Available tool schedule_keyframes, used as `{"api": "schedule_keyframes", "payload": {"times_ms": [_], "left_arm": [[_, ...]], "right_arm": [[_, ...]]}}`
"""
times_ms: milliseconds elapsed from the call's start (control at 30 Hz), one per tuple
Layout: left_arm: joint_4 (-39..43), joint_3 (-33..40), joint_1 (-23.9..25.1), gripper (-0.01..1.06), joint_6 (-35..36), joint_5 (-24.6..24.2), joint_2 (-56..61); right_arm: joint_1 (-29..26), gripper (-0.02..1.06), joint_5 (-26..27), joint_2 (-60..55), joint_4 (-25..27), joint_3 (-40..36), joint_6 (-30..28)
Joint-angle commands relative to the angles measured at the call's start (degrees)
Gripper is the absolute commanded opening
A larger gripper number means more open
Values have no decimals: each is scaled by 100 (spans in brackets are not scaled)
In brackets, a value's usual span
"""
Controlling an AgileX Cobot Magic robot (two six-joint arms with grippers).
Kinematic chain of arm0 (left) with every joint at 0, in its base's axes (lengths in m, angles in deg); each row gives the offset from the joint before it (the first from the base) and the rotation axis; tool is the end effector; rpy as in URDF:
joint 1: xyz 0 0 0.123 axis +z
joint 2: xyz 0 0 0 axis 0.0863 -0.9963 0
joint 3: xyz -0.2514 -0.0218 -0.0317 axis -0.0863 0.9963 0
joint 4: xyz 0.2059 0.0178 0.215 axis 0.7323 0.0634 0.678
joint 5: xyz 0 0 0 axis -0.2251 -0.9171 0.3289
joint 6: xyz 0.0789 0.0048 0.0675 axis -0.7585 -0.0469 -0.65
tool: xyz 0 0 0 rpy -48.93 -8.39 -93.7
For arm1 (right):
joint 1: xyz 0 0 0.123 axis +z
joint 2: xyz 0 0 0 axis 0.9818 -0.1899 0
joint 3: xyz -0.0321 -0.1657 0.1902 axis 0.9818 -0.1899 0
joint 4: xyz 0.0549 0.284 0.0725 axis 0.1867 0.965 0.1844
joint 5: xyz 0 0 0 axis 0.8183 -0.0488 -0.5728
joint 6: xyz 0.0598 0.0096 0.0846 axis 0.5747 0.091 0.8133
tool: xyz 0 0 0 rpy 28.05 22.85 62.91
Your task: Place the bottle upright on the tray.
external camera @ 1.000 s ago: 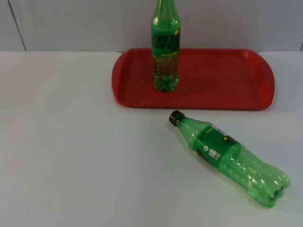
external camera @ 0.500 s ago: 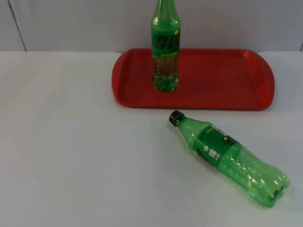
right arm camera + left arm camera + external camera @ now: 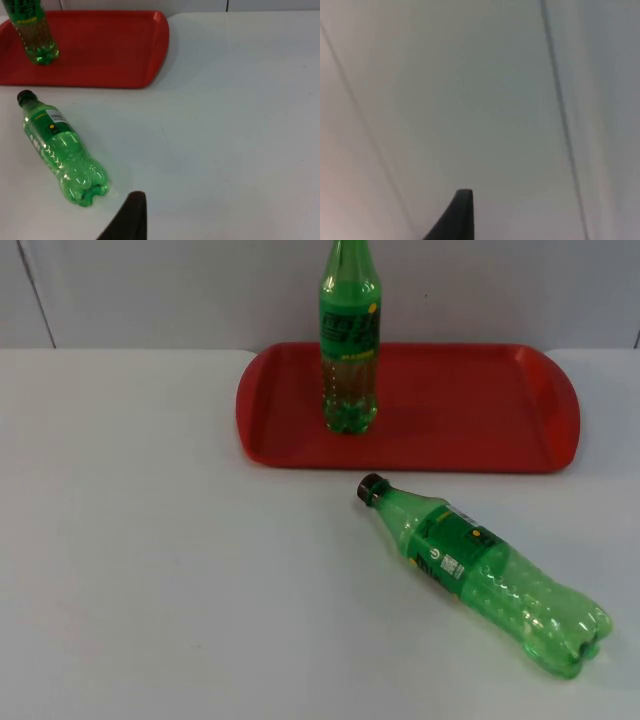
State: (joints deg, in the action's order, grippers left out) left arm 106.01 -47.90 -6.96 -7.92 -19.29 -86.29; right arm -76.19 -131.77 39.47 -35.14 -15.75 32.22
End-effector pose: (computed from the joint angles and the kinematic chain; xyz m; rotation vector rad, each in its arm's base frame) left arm 0.3455 0.0257 0.4131 -0.1131 1.5798 0.4159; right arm 0.0765 0.0047 0.2969 -0.0429 2.0525 0.0470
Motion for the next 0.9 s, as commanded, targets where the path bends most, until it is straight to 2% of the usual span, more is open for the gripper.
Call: {"api": "schedule_keyframes", "payload": {"times_ms": [0, 67, 133, 167, 300, 333, 467, 633, 867], "left_arm": [[-1416, 31, 9, 105, -1401, -482, -7], [-2279, 31, 9, 105, -2314, -656, -7], [-2982, 31, 9, 105, -2852, -680, 6], [-2982, 31, 9, 105, -2852, -680, 6], [-4419, 31, 9, 105, -4003, -872, 84], [-4419, 31, 9, 105, -4003, -872, 84], [-5891, 31, 9, 105, -5501, -1105, 177], [-6668, 31, 9, 105, -5992, -1227, 313], [-6918, 295, 9, 105, -6258, -1306, 765]], "right_arm": [[-24, 105, 23, 22, 19, -13, 21], [-24, 105, 23, 22, 19, -13, 21], [-24, 105, 23, 22, 19, -13, 21], [-24, 105, 23, 22, 19, -13, 21], [-24, 105, 23, 22, 19, -13, 21], [-24, 105, 23, 22, 19, -13, 21], [-24, 105, 23, 22, 19, -13, 21], [-24, 105, 23, 22, 19, -13, 21], [-24, 105, 23, 22, 19, -13, 21]]}}
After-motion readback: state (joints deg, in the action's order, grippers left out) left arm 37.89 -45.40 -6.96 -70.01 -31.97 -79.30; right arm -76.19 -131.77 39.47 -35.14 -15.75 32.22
